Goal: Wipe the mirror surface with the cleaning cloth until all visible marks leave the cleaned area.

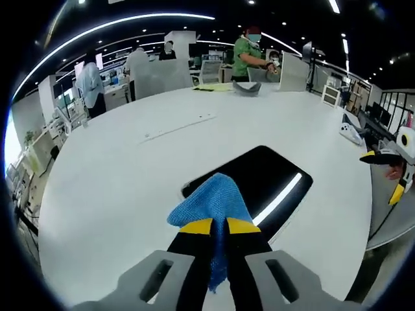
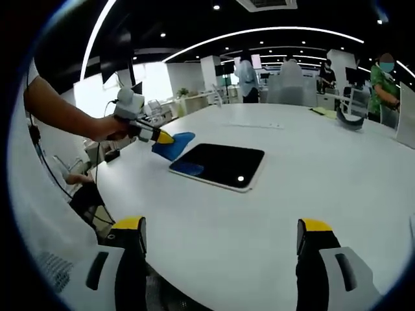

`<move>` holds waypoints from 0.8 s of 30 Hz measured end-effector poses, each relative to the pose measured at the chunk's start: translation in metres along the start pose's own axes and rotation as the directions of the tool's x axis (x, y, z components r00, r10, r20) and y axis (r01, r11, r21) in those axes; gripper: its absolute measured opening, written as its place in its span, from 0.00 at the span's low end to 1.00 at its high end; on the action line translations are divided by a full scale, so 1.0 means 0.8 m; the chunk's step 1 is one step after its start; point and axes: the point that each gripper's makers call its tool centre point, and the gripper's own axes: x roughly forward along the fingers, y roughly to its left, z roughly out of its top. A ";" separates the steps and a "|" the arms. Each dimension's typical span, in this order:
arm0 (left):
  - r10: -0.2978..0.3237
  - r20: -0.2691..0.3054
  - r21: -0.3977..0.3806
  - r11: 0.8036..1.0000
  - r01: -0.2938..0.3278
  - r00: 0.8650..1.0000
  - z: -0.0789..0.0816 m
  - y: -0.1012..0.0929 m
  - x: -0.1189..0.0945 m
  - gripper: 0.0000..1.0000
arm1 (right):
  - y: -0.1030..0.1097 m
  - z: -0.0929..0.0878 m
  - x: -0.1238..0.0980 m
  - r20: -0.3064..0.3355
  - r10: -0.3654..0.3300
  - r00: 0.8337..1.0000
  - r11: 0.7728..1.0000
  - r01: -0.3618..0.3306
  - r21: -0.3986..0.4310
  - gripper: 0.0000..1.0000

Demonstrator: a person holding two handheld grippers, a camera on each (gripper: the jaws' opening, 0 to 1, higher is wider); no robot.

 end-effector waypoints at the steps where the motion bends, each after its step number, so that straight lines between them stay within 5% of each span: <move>1: -0.002 0.000 -0.001 1.000 0.002 1.000 0.002 0.000 0.002 0.04 | 0.000 0.000 0.000 0.000 0.000 1.000 1.000 0.000 0.004 0.97; 24: -0.008 -0.045 0.019 1.000 0.008 0.999 0.015 0.005 0.062 0.04 | -0.003 -0.002 -0.005 -0.003 -0.037 0.999 0.999 0.037 0.010 0.97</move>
